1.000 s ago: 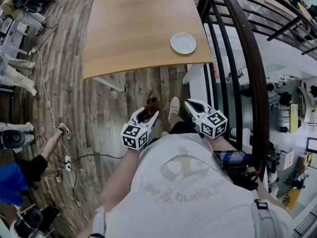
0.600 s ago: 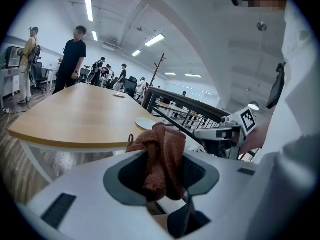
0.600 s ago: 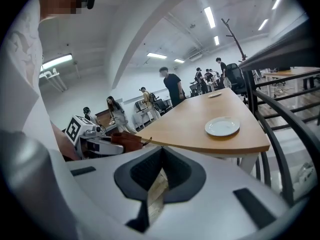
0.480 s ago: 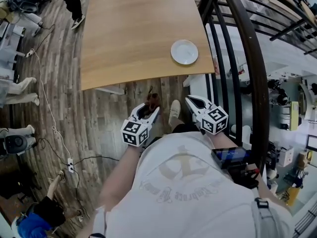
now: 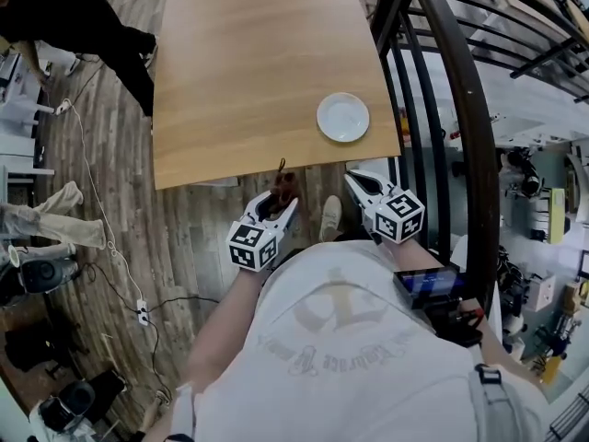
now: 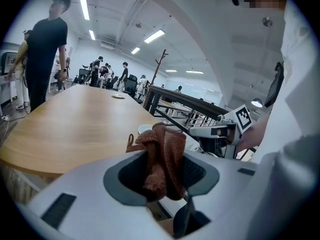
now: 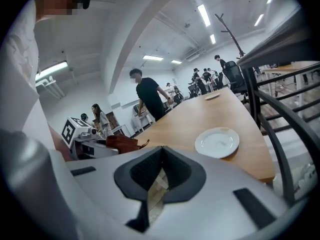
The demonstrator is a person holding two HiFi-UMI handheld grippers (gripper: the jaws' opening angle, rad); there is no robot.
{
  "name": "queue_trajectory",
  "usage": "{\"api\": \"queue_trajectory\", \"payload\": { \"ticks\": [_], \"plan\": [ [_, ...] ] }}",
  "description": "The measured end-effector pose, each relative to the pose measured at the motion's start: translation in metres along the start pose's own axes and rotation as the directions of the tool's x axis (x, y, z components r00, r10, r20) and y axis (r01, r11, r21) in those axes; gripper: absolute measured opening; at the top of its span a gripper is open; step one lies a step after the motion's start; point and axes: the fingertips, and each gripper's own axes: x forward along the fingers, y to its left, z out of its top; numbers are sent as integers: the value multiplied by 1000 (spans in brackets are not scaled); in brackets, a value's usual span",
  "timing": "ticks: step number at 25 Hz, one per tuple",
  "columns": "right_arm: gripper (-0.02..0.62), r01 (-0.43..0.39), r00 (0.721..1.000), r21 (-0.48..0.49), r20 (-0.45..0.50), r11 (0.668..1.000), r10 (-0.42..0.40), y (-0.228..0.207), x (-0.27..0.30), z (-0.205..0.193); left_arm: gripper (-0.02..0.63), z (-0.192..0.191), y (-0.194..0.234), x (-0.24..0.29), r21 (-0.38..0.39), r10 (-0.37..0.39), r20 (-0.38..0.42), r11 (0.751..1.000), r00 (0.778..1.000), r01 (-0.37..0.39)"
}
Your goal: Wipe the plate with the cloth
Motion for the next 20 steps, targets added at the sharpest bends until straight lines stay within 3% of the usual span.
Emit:
{"api": "queue_trajectory", "payload": {
  "ticks": [20],
  "plan": [
    [14,9,1000,6,26,1000,-9,-58,17,54,170,54,16,56,6,-5,1,1000,1000,5]
  ]
}}
